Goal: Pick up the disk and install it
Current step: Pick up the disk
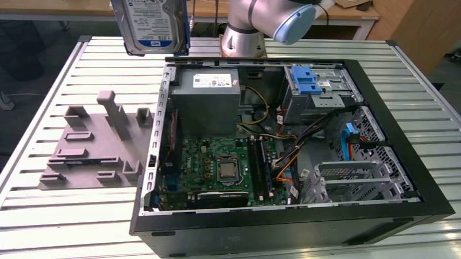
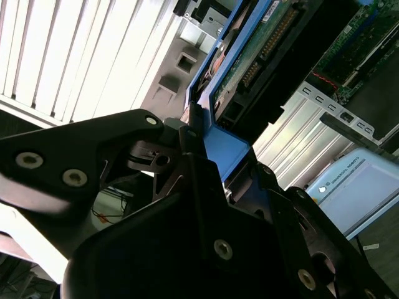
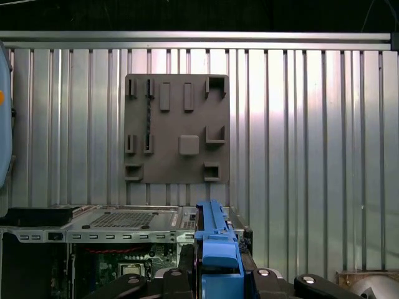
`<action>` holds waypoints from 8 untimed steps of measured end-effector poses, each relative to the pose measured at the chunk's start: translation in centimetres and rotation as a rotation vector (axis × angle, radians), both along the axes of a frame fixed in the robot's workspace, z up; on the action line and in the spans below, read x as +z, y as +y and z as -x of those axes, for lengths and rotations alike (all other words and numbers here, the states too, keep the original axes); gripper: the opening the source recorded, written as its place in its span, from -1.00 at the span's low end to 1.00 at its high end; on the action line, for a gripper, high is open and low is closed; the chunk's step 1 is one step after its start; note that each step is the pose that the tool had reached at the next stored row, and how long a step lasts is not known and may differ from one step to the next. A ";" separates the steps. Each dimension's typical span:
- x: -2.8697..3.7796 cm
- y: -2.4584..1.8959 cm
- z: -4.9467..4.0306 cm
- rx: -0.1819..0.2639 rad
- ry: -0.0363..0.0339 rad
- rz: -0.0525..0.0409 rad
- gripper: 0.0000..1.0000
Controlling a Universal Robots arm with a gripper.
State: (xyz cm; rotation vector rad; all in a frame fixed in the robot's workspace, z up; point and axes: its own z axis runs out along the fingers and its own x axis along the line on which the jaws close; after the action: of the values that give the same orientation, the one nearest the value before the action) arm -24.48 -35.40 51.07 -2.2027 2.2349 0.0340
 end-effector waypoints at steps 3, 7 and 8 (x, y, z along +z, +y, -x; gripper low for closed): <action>0.00 0.00 -0.01 0.000 0.0000 0.0000 -0.27; 0.00 0.00 -0.11 0.000 0.0001 0.0001 -0.27; 0.00 0.00 -0.18 0.000 0.0001 0.0001 -0.27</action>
State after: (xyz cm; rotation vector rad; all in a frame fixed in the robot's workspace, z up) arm -24.30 -35.40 51.07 -2.2028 2.2349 0.0340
